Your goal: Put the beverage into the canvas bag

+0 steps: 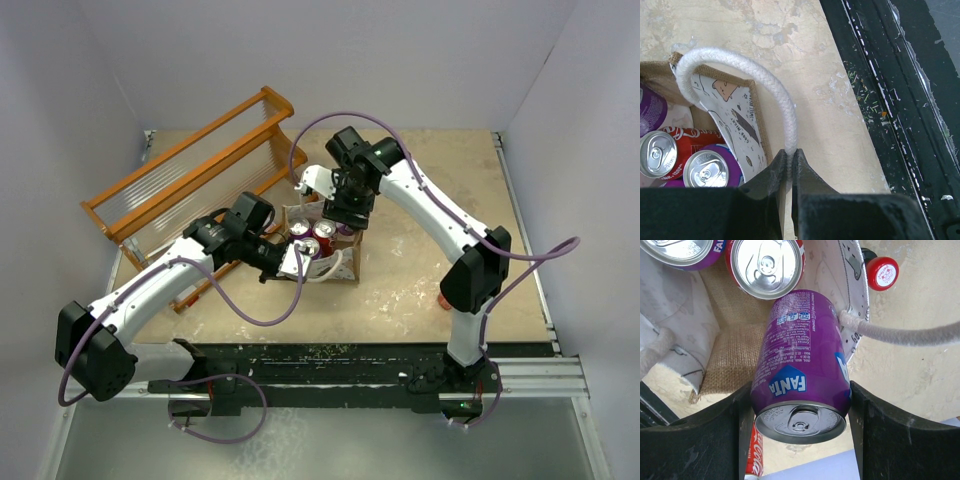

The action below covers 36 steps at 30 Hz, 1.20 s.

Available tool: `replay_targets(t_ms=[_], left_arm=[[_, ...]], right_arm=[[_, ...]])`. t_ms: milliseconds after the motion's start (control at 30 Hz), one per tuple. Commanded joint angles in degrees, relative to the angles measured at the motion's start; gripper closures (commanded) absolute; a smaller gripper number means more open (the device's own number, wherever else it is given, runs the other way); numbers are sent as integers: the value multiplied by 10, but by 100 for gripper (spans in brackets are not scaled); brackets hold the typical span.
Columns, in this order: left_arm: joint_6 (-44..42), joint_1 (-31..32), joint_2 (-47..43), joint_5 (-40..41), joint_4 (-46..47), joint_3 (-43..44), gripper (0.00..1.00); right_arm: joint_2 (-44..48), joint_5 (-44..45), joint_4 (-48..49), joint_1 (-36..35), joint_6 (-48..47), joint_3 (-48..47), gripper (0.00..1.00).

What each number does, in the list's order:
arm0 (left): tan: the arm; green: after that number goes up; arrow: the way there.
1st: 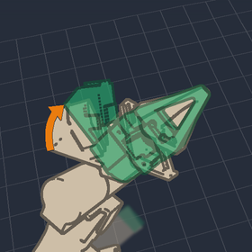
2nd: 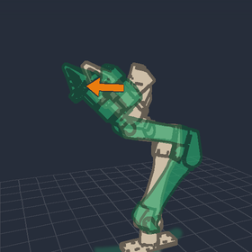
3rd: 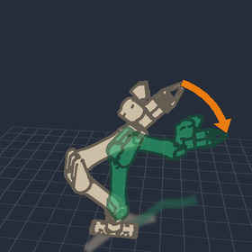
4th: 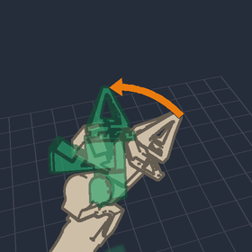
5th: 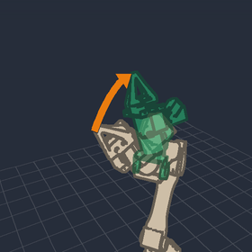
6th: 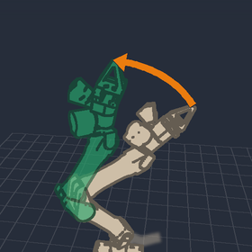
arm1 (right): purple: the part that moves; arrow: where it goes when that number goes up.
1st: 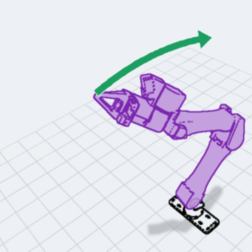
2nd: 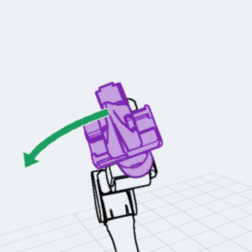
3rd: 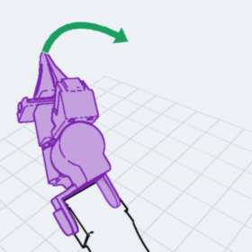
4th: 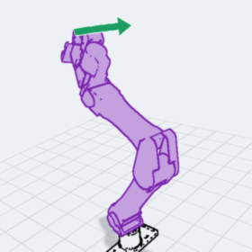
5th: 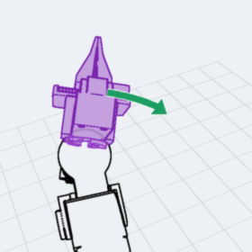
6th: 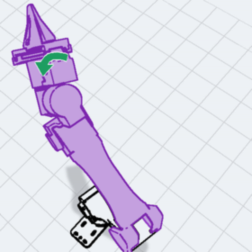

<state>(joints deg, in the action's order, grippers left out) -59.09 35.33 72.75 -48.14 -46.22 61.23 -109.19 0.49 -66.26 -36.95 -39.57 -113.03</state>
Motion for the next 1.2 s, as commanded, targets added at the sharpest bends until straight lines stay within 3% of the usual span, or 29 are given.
replay_targets(t_ms=[0,600,1167], left_arm=[[-1,2,-3,-20,6,5,100],[-8,1,0,-21,7,3,100],[-6,1,-1,-22,8,1,100]], right_arm=[[-13,54,20,4,1,-36,100],[-9,-69,13,4,-9,-39,95],[16,-91,57,-17,23,46,90]])
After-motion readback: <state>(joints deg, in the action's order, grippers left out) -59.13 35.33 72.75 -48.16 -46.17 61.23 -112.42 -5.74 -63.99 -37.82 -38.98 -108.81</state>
